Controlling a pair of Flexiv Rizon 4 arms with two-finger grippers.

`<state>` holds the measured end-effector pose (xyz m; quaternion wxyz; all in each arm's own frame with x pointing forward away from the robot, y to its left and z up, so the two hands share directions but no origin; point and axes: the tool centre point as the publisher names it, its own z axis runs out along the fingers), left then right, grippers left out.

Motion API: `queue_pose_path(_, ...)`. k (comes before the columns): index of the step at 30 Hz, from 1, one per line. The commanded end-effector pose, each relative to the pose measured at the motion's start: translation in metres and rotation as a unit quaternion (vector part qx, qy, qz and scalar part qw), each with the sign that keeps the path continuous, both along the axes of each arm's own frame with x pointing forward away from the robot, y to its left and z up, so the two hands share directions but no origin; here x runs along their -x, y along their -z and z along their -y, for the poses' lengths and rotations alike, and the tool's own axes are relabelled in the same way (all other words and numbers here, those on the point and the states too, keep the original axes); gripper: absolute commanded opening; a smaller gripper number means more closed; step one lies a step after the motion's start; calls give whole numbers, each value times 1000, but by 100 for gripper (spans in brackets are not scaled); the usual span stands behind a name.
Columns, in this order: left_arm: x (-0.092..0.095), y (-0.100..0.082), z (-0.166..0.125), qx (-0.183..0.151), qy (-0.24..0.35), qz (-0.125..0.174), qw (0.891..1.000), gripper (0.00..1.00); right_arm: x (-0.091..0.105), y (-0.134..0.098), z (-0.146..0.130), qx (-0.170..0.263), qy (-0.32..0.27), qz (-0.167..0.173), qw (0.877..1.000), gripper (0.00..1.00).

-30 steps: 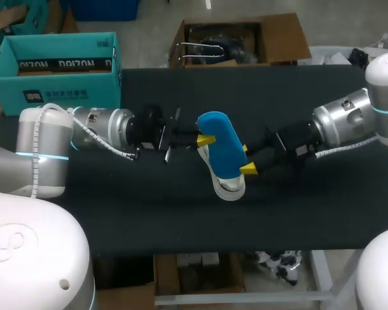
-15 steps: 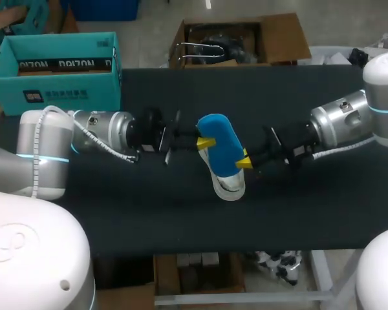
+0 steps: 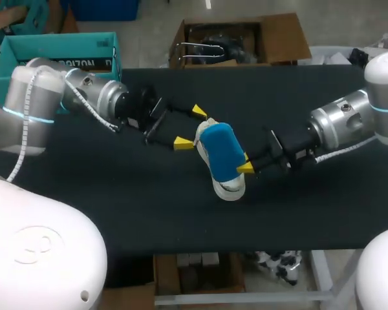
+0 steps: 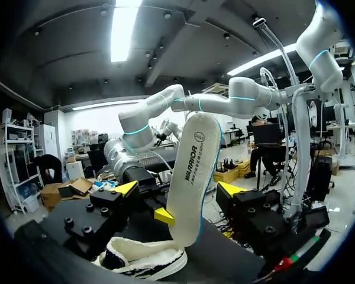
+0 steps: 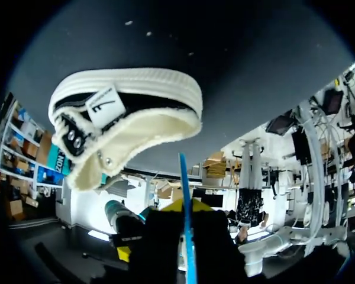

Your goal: Open the shoe tongue, take the insole out of the shoe, put the insole back into the shoe, and pack the shoe into the shoebox

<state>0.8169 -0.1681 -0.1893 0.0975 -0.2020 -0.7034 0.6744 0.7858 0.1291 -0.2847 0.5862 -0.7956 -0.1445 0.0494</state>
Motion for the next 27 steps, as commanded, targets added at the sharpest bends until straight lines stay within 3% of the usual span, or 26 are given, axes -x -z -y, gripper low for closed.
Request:
queue_pose_path(1, -12, -6, -6, -96, 130, -12, 987, 100, -4, 2, 0, -4, -5, -5, 1000, 0)
queue_pose_path(11, -12, -6, -6, -96, 130, -12, 987, 100, -4, 2, 0, -4, -5, -5, 1000, 0)
queue_pose_path(13, -20, -2, 1, -110, 181, 21, 977, 100, -8, -5, -4, 1, -24, 18, 1000, 0)
queue_pose_path(15, -28, 4, 1, -125, 196, 46, 972, 100, -4, -10, -6, 8, -24, 30, 999, 0)
queue_pose_path(18, -35, 14, -5, -114, 219, 64, 967, 100, 7, -12, -5, -4, -24, 53, 998, 0)
queue_pose_path(22, -45, 23, -12, -104, 225, 58, 967, 100, 22, -13, -6, -24, -23, 61, 998, 0)
queue_pose_path(27, -48, 28, -11, -113, 278, 59, 952, 100, 38, -17, -4, -30, -31, 55, 998, 0)
